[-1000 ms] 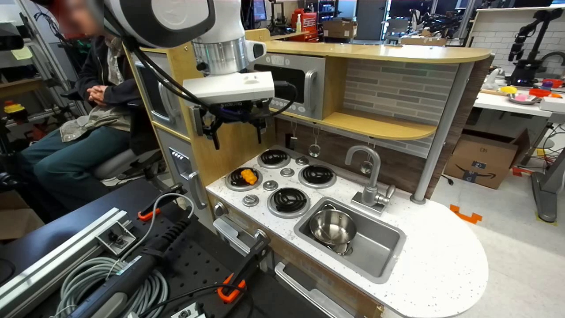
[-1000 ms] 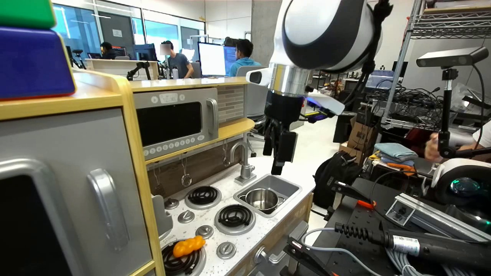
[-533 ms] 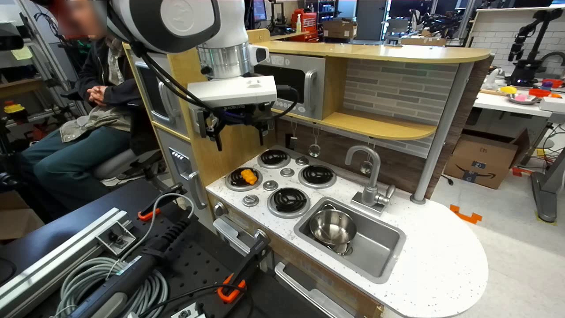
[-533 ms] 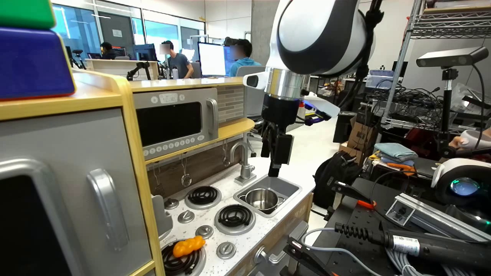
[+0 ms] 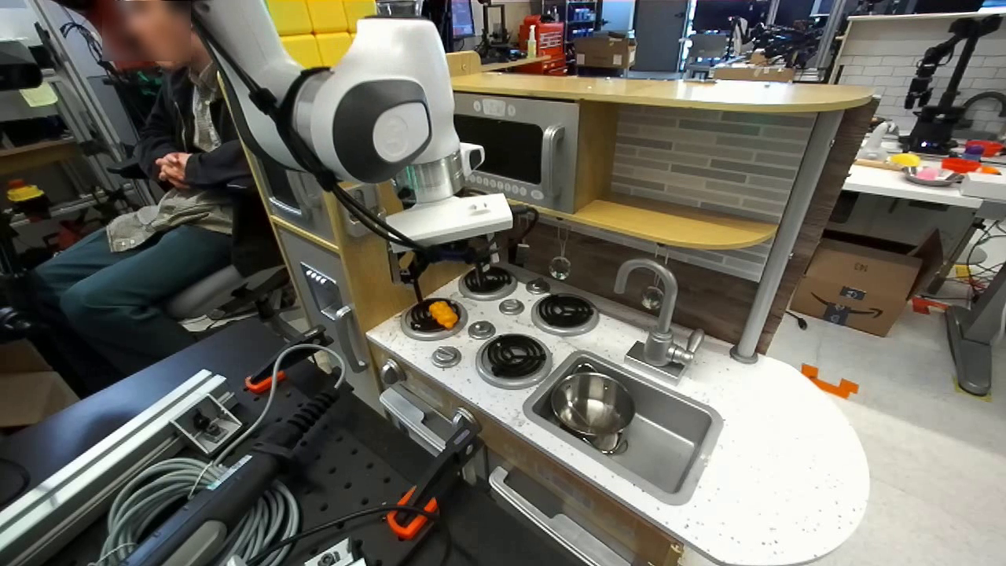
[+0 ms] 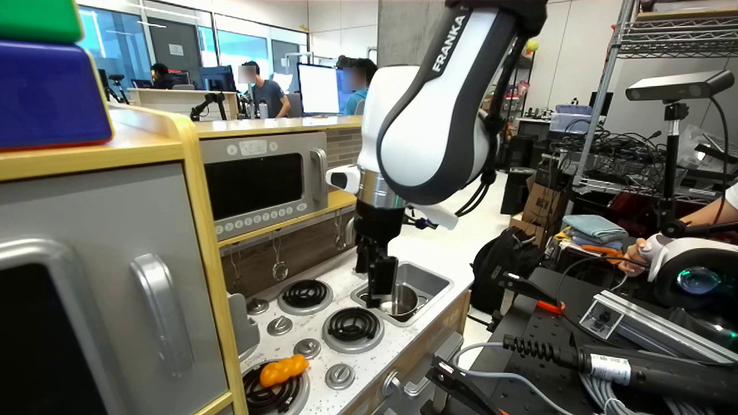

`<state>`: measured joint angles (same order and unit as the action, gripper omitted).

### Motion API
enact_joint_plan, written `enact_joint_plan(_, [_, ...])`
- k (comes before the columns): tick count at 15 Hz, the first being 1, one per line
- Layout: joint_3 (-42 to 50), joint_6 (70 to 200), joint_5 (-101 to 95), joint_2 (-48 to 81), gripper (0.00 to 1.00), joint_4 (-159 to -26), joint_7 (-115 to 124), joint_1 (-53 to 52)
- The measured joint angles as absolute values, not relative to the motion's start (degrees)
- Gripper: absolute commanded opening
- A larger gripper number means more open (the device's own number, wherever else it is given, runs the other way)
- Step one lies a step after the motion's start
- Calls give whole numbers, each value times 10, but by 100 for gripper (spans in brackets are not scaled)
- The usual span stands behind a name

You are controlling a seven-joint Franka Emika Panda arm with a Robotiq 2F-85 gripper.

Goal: Put the orange object in the pot in the sink

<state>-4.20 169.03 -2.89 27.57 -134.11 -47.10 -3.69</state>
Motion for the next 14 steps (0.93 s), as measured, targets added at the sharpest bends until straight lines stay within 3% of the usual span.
enact_joint_plan(5, [-74, 1728, -56, 396, 100, -1243, -392, -53])
enact_joint_plan(13, [-29, 1764, -126, 539, 100, -1102, -261, -125])
enact_joint_plan(14, [-23, 1770, -130, 554, 75, -1089, -249, -133])
